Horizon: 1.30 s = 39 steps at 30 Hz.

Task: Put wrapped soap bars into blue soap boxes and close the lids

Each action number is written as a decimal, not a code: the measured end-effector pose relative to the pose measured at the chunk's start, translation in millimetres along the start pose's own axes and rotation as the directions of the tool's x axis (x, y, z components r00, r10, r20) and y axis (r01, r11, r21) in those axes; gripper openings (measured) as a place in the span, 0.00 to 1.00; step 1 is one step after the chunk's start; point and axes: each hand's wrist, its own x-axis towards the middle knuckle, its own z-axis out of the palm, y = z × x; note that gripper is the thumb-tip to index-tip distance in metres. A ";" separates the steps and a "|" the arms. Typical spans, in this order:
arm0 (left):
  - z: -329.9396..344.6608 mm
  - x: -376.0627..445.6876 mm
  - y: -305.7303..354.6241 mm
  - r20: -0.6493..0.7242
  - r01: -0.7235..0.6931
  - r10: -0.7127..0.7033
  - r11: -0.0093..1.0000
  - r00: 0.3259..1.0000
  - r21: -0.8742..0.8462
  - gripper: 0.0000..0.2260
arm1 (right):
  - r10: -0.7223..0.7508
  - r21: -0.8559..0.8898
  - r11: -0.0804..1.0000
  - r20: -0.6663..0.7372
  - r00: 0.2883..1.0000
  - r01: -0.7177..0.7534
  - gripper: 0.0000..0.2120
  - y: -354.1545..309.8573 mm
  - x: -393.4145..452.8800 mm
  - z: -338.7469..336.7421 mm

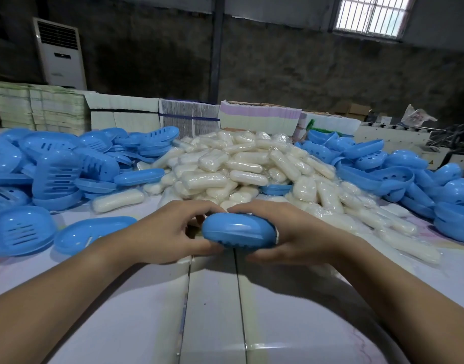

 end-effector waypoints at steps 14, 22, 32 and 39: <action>-0.9 0.2 -0.6 -0.145 -0.043 0.054 0.996 0.988 0.077 0.13 | 0.095 0.089 0.993 -0.213 0.972 -0.077 0.28 0.4 0.0 -1.2; -3.9 -0.8 2.5 -0.184 -0.078 0.098 0.990 0.978 0.113 0.18 | 0.102 0.165 0.984 -0.251 0.963 -0.061 0.27 -0.9 -1.6 -2.0; 4.7 0.1 16.1 -0.176 -0.250 0.371 0.841 0.912 0.479 0.22 | 0.148 0.429 0.894 -0.016 0.989 -0.127 0.24 -0.9 3.4 -7.1; 6.1 4.0 3.9 -0.135 -0.179 0.248 0.904 0.959 0.388 0.30 | 0.302 0.393 0.901 -0.265 0.916 -0.183 0.24 23.4 -28.5 -34.0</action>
